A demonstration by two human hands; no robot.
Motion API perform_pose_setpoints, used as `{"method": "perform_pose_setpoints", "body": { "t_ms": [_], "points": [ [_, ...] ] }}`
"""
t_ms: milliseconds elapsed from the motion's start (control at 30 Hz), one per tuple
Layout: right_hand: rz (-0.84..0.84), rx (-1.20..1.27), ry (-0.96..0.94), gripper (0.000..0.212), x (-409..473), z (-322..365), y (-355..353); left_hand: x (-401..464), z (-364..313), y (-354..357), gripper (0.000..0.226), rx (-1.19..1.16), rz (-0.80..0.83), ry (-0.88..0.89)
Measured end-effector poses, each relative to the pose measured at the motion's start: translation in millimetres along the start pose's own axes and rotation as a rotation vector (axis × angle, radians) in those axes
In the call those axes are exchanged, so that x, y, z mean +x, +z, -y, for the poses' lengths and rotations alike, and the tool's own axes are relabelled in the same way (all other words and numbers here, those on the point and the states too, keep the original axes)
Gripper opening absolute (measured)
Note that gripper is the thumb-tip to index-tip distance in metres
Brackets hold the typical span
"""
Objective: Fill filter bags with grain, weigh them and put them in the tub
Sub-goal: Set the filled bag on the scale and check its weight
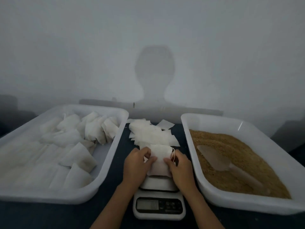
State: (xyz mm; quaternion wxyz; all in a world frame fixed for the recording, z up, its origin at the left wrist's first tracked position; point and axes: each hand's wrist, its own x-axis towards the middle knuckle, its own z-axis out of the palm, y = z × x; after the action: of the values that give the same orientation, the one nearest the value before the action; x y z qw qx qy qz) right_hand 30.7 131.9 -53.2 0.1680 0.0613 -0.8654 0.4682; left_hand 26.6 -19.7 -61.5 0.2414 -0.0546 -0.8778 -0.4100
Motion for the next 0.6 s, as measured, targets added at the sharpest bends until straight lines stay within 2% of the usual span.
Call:
{"method": "perform_pose_setpoints", "body": {
  "t_ms": [67, 167, 267, 367, 500, 600],
  "points": [
    [-0.010, -0.035, -0.061, 0.032, 1, -3, -2, 1, 3, -1, 0.023, 0.020, -0.012, 0.016],
    [-0.004, 0.065, -0.054, 0.003, 0, -12, -2, 1, 8, -1, 0.020, -0.043, -0.052, -0.002],
    [0.031, 0.236, 0.059, 0.019, -4, -20, -5, 3, 14, -5, 0.014, -0.175, -0.137, -0.124],
    [-0.003, 0.427, 0.135, 0.023, -6, -22, -7, 1, 21, -8, 0.009, -0.327, -0.199, -0.226],
    [-0.031, 0.570, 0.228, 0.035, -6, -25, -4, -2, 28, -8, 0.008, -0.451, -0.229, -0.369],
    [-0.045, 0.606, 0.235, 0.036, -6, -24, -3, -1, 31, -8, 0.009, -0.530, -0.273, -0.442]
  ]
}}
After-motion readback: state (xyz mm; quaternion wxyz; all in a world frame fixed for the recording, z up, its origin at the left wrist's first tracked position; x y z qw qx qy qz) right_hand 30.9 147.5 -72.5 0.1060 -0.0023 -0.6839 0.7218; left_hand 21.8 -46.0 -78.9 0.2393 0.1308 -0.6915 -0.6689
